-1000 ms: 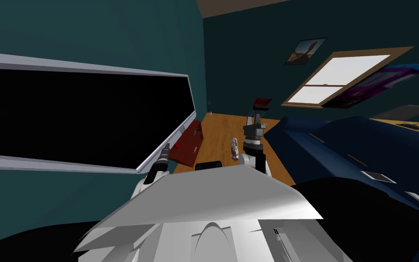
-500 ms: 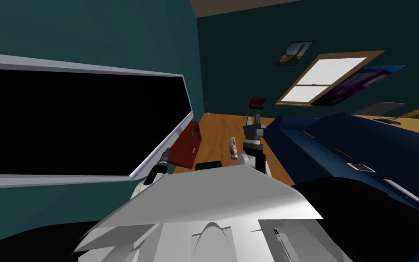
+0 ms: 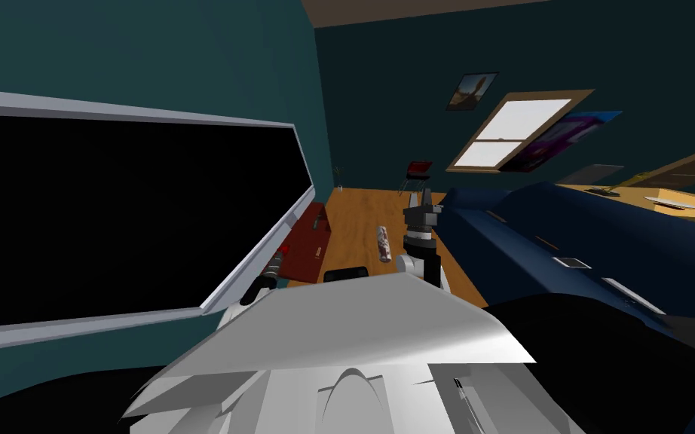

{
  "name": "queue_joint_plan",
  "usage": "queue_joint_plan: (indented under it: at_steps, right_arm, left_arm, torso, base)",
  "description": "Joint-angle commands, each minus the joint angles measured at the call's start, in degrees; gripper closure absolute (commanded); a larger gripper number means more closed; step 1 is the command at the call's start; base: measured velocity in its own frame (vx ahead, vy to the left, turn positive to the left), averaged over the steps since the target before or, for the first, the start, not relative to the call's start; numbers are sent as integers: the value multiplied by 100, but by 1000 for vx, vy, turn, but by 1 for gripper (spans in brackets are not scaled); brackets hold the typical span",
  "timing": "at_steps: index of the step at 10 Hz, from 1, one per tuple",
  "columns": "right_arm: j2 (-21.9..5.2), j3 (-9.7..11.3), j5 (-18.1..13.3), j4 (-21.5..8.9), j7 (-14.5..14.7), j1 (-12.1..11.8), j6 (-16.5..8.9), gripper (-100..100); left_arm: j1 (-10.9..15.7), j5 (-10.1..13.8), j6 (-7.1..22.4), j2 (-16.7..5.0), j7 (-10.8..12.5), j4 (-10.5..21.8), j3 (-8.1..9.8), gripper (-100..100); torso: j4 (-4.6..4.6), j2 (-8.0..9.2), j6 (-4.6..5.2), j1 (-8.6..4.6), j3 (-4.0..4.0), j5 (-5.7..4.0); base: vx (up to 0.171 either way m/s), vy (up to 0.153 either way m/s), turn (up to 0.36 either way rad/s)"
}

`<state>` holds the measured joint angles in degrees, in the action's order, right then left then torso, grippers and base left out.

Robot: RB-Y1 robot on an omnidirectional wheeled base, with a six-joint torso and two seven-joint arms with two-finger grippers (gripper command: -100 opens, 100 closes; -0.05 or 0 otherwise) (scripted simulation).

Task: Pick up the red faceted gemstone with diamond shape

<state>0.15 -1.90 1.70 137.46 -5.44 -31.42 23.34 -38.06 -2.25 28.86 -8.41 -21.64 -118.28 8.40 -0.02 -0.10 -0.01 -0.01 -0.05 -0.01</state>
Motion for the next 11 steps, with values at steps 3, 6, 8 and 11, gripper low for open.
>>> queue_joint_plan:
  at_steps: [3,6,8,11]
  right_arm:
    - [0,0,0,0,0,-1,0,0]
    - [0,0,0,0,0,0,0,0]
    - [0,-1,0,0,0,-1,0,0]
    - [0,-1,0,0,0,-1,0,0]
  left_arm:
    - [-42,54,575,-146,-234,196,56,-100]
    - [-52,71,966,-243,-421,351,84,-100]
    - [-50,79,1203,-293,-513,426,97,-100]
    - [-27,106,1677,-444,-772,632,128,-100]
  torso:
    - [-1,-3,-2,1,-2,0]
    - [-1,-4,0,5,-2,1]
    - [-2,-7,-4,6,-4,1]
    - [-3,-15,-2,13,-9,2]
  base:
    - [40,-7,-132]
    - [46,5,-148]
    - [43,7,-82]
    - [72,22,-165]
